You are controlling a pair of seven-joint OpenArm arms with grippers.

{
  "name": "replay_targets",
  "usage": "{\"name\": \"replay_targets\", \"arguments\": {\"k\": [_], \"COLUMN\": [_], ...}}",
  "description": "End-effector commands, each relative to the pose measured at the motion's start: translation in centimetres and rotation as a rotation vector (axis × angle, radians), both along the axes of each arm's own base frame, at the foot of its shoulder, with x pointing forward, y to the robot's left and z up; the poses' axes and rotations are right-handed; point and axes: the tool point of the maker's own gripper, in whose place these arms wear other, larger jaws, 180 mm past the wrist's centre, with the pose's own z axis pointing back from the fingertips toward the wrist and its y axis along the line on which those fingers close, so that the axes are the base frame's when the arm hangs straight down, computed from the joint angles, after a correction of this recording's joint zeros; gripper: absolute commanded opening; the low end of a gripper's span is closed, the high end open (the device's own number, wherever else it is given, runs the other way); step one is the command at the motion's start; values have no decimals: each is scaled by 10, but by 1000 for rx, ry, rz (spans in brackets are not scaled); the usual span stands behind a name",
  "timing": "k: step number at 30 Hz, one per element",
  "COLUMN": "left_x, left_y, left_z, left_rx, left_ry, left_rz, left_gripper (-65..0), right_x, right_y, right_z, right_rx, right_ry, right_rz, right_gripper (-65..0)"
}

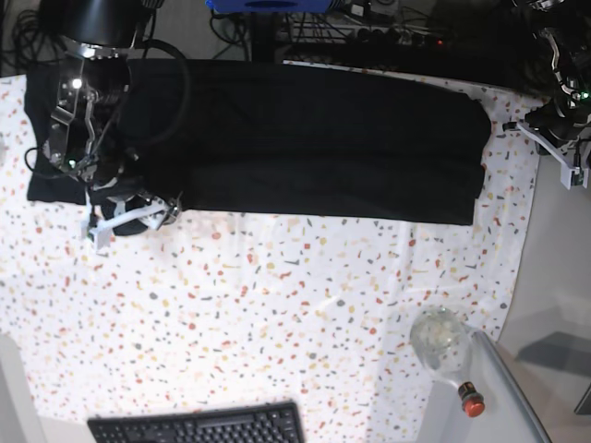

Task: Layout the t-shirt on the table in an organized manner, then fold the t-shirt properly
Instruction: 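Smooth the folded shirt end with the right gripper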

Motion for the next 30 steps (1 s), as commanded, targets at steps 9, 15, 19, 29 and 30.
{"name": "replay_targets", "arguments": {"k": [9, 15, 19, 29, 30], "left_x": [0, 3, 3, 5, 5], "left_y": [8, 8, 8, 5, 5], "left_z": [9, 10, 10, 9, 9], "left_rx": [30, 30, 30, 25, 25], "left_ry": [-17, -23, -23, -26, -25], "left_rz": [-3, -3, -3, -8, -9], "left_gripper": [-650, -650, -650, -650, -650], "right_x": [19, 18, 8, -47, -55], "right_y": [-4, -4, -6, 24, 23], "right_z": [17, 23, 47, 55, 52], "right_rx": [-10, -13, -42, 120, 128], "right_ry": [-91, -109, -164, -104, -107], "right_rz": [-24, -23, -14, 22, 2], "right_gripper": [-359, -650, -650, -650, -650]}}
